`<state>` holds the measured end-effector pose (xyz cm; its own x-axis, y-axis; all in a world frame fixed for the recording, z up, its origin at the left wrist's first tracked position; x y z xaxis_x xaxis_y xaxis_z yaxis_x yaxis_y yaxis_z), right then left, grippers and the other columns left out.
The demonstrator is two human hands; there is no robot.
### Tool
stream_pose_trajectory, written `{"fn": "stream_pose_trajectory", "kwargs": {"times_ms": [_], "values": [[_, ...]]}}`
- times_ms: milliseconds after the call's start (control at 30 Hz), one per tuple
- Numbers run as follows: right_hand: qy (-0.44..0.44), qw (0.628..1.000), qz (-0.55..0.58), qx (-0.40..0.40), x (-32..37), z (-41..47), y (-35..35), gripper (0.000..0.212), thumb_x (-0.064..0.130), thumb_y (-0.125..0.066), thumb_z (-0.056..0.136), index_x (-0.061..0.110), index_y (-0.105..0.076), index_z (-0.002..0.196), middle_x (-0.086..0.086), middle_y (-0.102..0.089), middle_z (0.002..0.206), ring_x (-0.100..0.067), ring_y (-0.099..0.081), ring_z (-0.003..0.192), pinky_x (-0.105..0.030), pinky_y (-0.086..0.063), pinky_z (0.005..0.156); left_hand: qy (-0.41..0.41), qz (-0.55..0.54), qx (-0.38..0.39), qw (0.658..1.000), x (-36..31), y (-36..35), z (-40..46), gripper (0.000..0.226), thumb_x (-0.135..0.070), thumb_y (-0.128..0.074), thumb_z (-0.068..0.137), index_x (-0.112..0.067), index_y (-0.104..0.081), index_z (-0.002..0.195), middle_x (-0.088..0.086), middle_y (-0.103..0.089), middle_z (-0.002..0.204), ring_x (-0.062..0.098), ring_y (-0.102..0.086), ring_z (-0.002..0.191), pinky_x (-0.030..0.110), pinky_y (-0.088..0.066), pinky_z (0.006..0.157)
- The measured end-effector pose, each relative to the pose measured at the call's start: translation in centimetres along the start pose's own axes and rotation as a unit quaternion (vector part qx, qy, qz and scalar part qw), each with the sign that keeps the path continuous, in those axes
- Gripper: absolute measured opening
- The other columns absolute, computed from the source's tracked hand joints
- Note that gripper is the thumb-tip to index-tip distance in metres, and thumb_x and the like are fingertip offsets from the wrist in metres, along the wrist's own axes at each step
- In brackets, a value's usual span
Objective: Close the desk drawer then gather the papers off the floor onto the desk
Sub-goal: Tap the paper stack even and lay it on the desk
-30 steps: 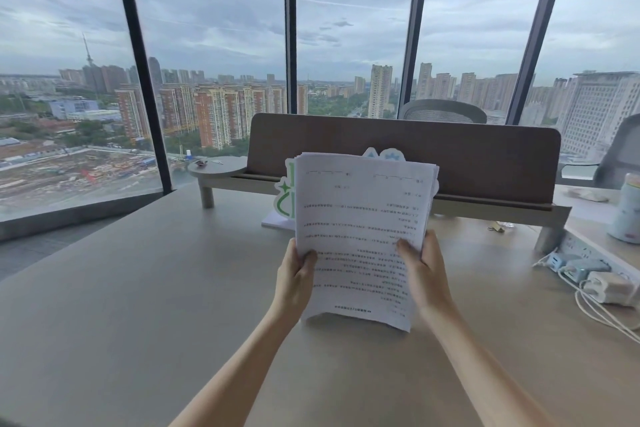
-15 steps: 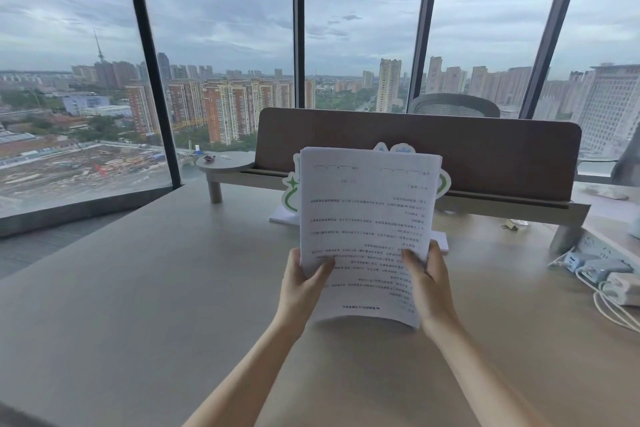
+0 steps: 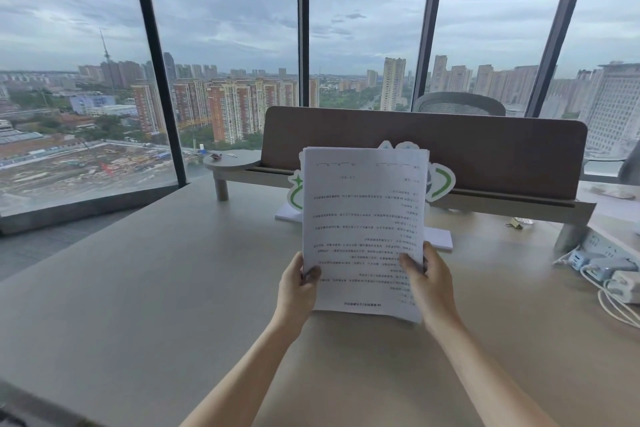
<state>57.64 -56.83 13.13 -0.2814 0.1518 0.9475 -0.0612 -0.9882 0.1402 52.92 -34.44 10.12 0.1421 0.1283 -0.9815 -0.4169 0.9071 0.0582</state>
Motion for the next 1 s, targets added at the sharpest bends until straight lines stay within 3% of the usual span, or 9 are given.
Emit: {"fn": "stream_pose_trajectory", "kwargs": {"times_ms": [100, 233, 367, 500, 700, 767, 867, 1000], "values": [[-0.013, 1.000, 0.005, 0.009, 0.1, -0.1, -0.6, 0.021, 0.021, -0.061, 0.097, 0.040, -0.063, 0.105, 0.008, -0.075, 0.108, -0.016, -0.071, 0.100, -0.049, -0.059, 0.089, 0.009, -0.005, -0.020, 1.000, 0.0, 0.7, -0.1, 0.026, -0.005, -0.048, 0.094, -0.024, -0.064, 0.104, 0.003, -0.074, 0.105, 0.027, -0.067, 0.104, 0.054, -0.053, 0.094], [-0.037, 0.998, 0.055, 0.022, 0.8, -0.5, -2.2, 0.023, 0.012, -0.059, 0.096, 0.023, -0.063, 0.115, 0.003, -0.073, 0.112, -0.018, -0.069, 0.105, -0.048, -0.055, 0.095, 0.023, -0.021, -0.043, 0.999, -0.4, 1.5, -0.8, 0.026, -0.006, -0.045, 0.088, -0.021, -0.062, 0.100, 0.008, -0.070, 0.104, 0.031, -0.065, 0.101, 0.052, -0.052, 0.090], [-0.037, 0.996, 0.073, 0.022, 1.8, -1.4, -4.0, 0.024, 0.010, -0.058, 0.093, 0.028, -0.059, 0.109, 0.004, -0.071, 0.109, -0.019, -0.067, 0.106, -0.043, -0.053, 0.093, 0.032, -0.030, -0.068, 0.997, -0.3, 3.0, -1.2, 0.022, -0.013, -0.042, 0.082, -0.008, -0.056, 0.097, 0.019, -0.064, 0.102, 0.025, -0.059, 0.088, 0.040, -0.048, 0.076], [-0.038, 0.994, 0.092, 0.038, 2.6, -2.3, -6.0, 0.030, 0.012, -0.050, 0.095, 0.028, -0.059, 0.118, 0.003, -0.071, 0.112, -0.018, -0.067, 0.106, -0.047, -0.053, 0.095, 0.041, -0.022, -0.105, 0.993, -0.4, 5.4, -2.1, 0.017, -0.014, -0.041, 0.086, 0.001, -0.049, 0.091, 0.007, -0.056, 0.082, 0.018, -0.050, 0.077, 0.034, -0.040, 0.070], [-0.043, 0.990, 0.088, 0.101, 4.7, -2.4, -9.8, 0.036, 0.006, -0.041, 0.097, 0.023, -0.065, 0.119, 0.003, -0.072, 0.113, -0.015, -0.066, 0.105, -0.035, -0.053, 0.089, 0.055, 0.006, -0.163, 0.985, -1.0, 9.9, -1.9, 0.015, -0.006, -0.037, 0.087, 0.007, -0.045, 0.087, 0.006, -0.051, 0.077, 0.018, -0.045, 0.071, 0.031, -0.034, 0.063], [-0.054, 0.986, 0.068, 0.144, 5.2, -1.8, -11.5, 0.034, 0.005, -0.043, 0.097, 0.023, -0.065, 0.116, 0.002, -0.071, 0.111, -0.016, -0.068, 0.102, -0.032, -0.055, 0.083, 0.064, 0.030, -0.175, 0.982, -1.2, 11.7, -1.5, 0.019, -0.003, -0.035, 0.086, 0.001, -0.053, 0.091, 0.006, -0.060, 0.083, 0.023, -0.052, 0.073, 0.032, -0.040, 0.063], [-0.102, 0.973, 0.048, 0.203, 5.3, -0.6, -14.3, 0.033, 0.001, -0.050, 0.094, 0.023, -0.067, 0.112, -0.006, -0.072, 0.111, -0.025, -0.072, 0.098, -0.040, -0.060, 0.080, 0.077, 0.068, -0.200, 0.974, -1.2, 14.8, -0.7, 0.029, -0.002, -0.035, 0.084, -0.012, -0.059, 0.097, 0.007, -0.067, 0.095, 0.029, -0.064, 0.086, 0.038, -0.052, 0.070], [-0.144, 0.954, 0.012, 0.263, 5.1, 0.5, -18.5, 0.030, -0.003, -0.054, 0.091, 0.016, -0.067, 0.111, -0.009, -0.075, 0.105, -0.026, -0.074, 0.091, -0.040, -0.061, 0.075, 0.111, 0.092, -0.208, 0.967, -0.4, 18.9, 0.9, 0.036, 0.000, -0.036, 0.079, -0.014, -0.060, 0.101, 0.008, -0.067, 0.097, 0.031, -0.066, 0.088, 0.042, -0.058, 0.072]]}}
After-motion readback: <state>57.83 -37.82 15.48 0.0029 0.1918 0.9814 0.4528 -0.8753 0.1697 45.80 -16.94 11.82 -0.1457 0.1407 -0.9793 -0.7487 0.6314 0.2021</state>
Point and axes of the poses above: each hand's wrist, its own z-axis towards the middle knuckle, its own y-axis out of the back of the hand, x = y × z, the point moved 3 cm from there along z, towards the middle knuckle
